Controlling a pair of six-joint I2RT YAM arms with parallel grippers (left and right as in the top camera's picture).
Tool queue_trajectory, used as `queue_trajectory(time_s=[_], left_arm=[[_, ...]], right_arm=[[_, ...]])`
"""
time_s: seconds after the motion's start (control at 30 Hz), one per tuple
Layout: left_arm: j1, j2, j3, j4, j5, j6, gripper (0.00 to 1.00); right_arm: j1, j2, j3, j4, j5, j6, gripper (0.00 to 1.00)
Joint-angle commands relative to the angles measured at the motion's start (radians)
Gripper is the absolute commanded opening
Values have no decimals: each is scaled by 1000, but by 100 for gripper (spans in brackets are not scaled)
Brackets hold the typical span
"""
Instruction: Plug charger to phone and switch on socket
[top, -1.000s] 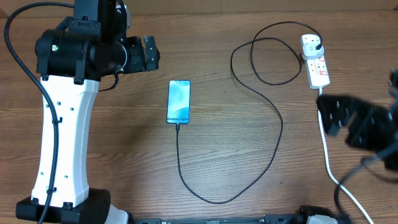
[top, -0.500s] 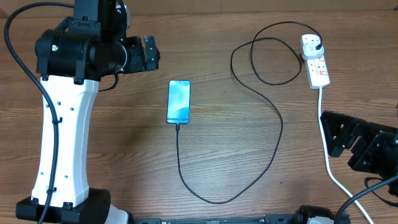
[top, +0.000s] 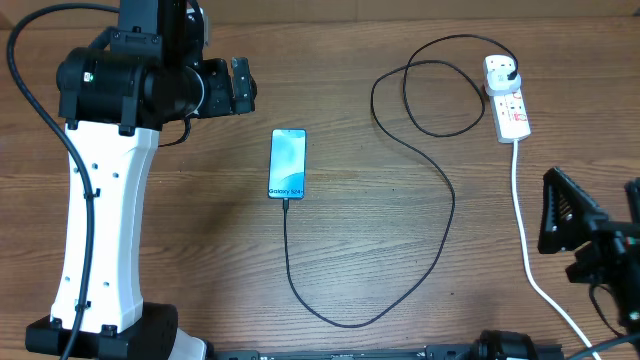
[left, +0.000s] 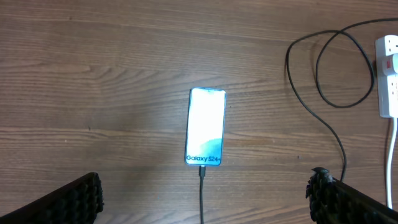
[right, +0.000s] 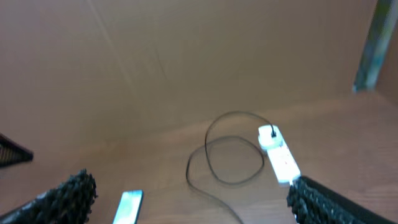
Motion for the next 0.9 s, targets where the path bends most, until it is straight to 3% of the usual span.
queue_trajectory(time_s=[0.0,0.17,0.47,0.87], left_arm=[[2,7,-2,2,-6,5,100],[2,7,-2,2,-6,5,100],[2,7,-2,2,-6,5,99],[2,7,-2,2,-6,5,99]], right_arm=[[38,-90,-218,147,29,-35,100],[106,-287,-650,531,29,-45,100],[131,-544,-1189,986,-14,-44,100],[197,-703,-1463,1051,-16,-45,100]])
